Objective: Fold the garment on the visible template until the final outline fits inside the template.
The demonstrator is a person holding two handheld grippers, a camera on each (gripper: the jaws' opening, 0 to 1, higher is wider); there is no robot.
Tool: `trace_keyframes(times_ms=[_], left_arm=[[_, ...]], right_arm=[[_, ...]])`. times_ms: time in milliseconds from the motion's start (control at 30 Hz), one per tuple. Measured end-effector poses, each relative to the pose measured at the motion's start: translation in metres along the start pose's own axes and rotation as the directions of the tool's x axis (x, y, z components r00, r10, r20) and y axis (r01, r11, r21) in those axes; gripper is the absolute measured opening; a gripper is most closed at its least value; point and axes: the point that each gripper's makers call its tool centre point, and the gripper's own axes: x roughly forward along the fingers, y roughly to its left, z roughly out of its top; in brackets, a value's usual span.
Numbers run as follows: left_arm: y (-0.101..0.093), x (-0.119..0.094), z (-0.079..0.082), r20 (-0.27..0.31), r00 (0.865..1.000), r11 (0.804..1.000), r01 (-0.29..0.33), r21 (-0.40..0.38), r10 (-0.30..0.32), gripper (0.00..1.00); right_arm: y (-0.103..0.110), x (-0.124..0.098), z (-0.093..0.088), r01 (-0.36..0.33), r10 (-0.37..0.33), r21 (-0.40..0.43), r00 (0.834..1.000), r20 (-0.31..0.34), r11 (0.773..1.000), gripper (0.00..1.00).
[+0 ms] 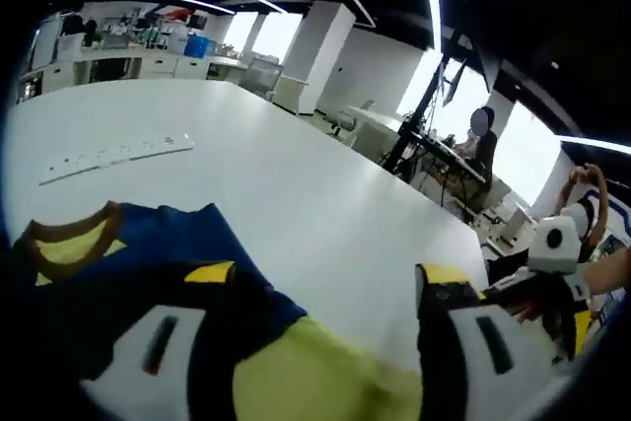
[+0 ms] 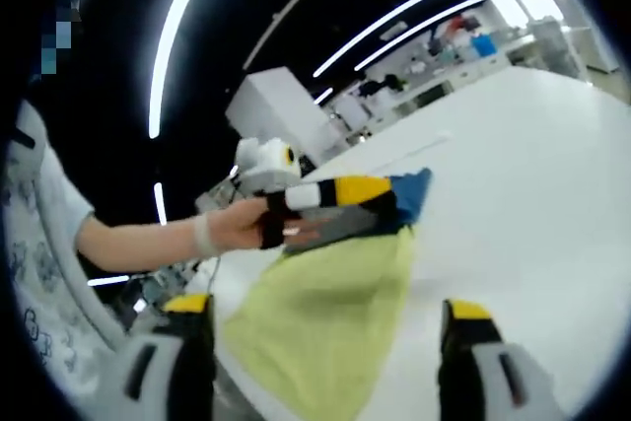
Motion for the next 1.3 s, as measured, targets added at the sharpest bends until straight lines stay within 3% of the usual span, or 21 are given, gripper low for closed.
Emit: trace_keyframes(times_ms=[233,367,667,833,1100,1200,1300], left_arm=[[-0.014,-0.011,0.016,0.027,0.999,0.998,0.027,0.05,-0.028,0.91],[-0.006,-0.016,0.019,0.03,0.999,0.999,0.017,0.039,-0.018,0.99],[0.008,-0.042,0.013,0.038,0.998,0.999,-0.043,0.024,0.042,0.99],[0.025,-0.07,0.007,0.041,0.994,0.995,-0.1,0.022,0.099,0.98],[0.051,-0.128,-0.008,0.083,0.977,0.98,-0.191,-0.049,0.195,0.96],[0.054,-0.151,-0.02,0.073,0.969,0.972,-0.236,-0.013,0.236,0.96],[0.058,-0.169,-0.031,0.072,0.96,0.962,-0.27,-0.03,0.272,0.96]], right_arm=[[0.0,-0.002,-0.003,-0.002,0.002,0.006,1.0,-0.002,1.0,0.95],[0.001,-0.001,-0.002,-0.004,0.003,-0.002,1.0,-0.004,1.0,0.96],[0.007,0.005,0.003,-0.016,0.015,-0.024,1.0,-0.025,1.0,0.96],[0.01,0.011,0.007,-0.028,0.025,-0.062,0.998,-0.055,0.998,0.96],[0.018,0.026,0.019,-0.042,0.032,-0.131,0.997,-0.077,0.99,0.96],[0.02,0.03,0.023,-0.049,0.034,-0.163,0.995,-0.092,0.985,0.96],[0.022,0.032,0.029,-0.048,0.031,-0.181,0.995,-0.093,0.982,0.98]])
